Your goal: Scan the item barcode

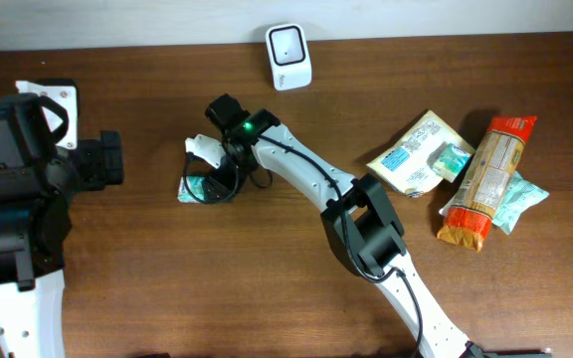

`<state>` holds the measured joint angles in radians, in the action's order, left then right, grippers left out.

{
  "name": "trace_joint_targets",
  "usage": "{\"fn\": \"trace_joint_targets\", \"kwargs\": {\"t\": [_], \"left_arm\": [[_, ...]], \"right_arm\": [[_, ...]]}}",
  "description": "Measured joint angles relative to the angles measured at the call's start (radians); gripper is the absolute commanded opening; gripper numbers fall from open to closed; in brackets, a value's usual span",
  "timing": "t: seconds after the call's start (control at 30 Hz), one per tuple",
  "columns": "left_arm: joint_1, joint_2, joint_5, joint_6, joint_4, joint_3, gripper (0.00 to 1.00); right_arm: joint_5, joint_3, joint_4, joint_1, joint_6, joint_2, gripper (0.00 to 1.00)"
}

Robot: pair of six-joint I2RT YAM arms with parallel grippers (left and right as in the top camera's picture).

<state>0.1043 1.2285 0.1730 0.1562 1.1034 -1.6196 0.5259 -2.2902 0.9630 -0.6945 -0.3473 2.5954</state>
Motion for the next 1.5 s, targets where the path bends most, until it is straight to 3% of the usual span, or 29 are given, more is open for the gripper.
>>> {"fn": "trace_joint_targets", "kwargs": {"t": [0.27, 0.33, 0.43, 0.6, 0.7, 0.83, 0.97, 1.2, 1.27, 1.33, 1.5], "left_arm": [[0.000, 0.000, 0.000, 0.000, 0.000, 0.000, 0.99], [0.000, 0.000, 0.000, 0.000, 0.000, 0.000, 0.99], [0.000, 0.000, 0.000, 0.000, 0.000, 0.000, 0.99], [0.000, 0.000, 0.000, 0.000, 0.000, 0.000, 0.99], [0.000, 0.000, 0.000, 0.000, 0.000, 0.000, 0.99], [0.000, 0.000, 0.000, 0.000, 0.000, 0.000, 0.99], [0.000, 0.000, 0.000, 0.000, 0.000, 0.000, 0.99], [0.000, 0.000, 0.000, 0.000, 0.000, 0.000, 0.99], [0.000, 0.000, 0.000, 0.000, 0.000, 0.000, 0.99], [0.000, 0.000, 0.000, 0.000, 0.000, 0.000, 0.99], [0.000, 0.000, 0.000, 0.000, 0.000, 0.000, 0.99]], "right_arm": [[0.003, 0.000, -0.087, -0.001, 0.004, 0.003, 0.57], [0.006, 0.000, -0.085, -0.002, 0.008, 0.024, 0.44], [0.023, 0.000, -0.081, -0.008, 0.039, 0.030, 0.04], [0.072, -0.042, 0.058, -0.003, 0.085, 0.030, 0.04], [0.250, -0.146, 0.175, 0.039, 0.146, 0.011, 0.04], [0.436, -0.303, 0.179, 0.182, 0.423, -0.062, 0.04], [0.627, -0.339, 0.156, 0.377, 0.641, -0.094, 0.04], [0.746, -0.338, 0.158, 0.469, 0.702, -0.094, 0.04], [0.654, -0.338, 0.158, 0.456, 0.671, -0.094, 0.04], [0.416, -0.338, 0.157, 0.427, 0.633, -0.094, 0.04], [-0.427, -0.332, -0.033, 0.287, 0.473, -0.094, 0.04]]}}
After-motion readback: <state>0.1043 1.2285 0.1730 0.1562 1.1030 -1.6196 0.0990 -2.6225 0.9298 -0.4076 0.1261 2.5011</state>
